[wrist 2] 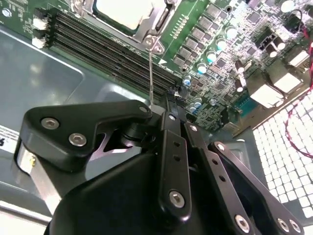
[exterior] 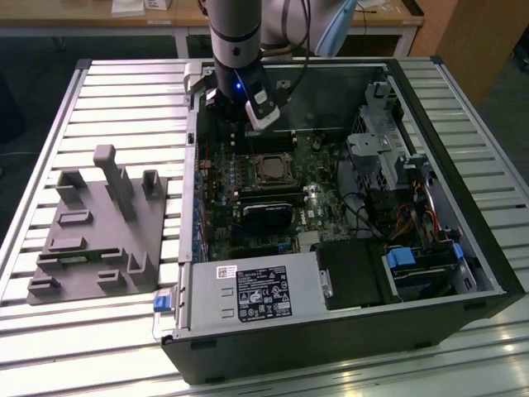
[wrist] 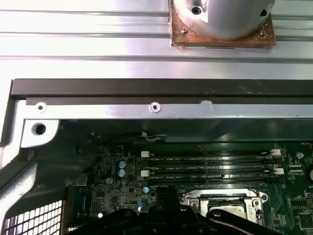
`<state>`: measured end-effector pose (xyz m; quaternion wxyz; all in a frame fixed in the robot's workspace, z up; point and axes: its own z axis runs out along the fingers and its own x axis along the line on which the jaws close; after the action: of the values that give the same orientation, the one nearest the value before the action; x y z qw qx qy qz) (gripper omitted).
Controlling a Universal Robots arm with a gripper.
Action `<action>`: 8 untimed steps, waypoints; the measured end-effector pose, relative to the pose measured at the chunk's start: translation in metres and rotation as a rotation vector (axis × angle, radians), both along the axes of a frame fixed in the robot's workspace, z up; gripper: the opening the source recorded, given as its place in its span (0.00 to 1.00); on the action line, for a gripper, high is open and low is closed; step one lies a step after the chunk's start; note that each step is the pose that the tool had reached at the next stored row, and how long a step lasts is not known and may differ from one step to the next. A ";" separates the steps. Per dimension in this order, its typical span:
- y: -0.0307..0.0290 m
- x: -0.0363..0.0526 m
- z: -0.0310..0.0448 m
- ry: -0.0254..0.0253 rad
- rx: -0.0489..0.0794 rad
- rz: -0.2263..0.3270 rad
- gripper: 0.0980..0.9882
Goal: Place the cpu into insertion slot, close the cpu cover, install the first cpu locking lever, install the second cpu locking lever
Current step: 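Install the first cpu locking lever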
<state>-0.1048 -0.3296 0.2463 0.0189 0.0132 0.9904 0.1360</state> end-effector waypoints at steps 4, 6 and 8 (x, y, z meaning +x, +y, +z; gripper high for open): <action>0.0000 0.0088 -0.0002 -0.0001 0.000 0.000 0.01; 0.0000 0.0157 -0.0004 -0.0001 0.000 0.000 0.01; 0.0001 0.0236 -0.0005 -0.0001 0.000 0.000 0.01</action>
<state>-0.0812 -0.3295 0.2457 0.0190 0.0131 0.9905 0.1358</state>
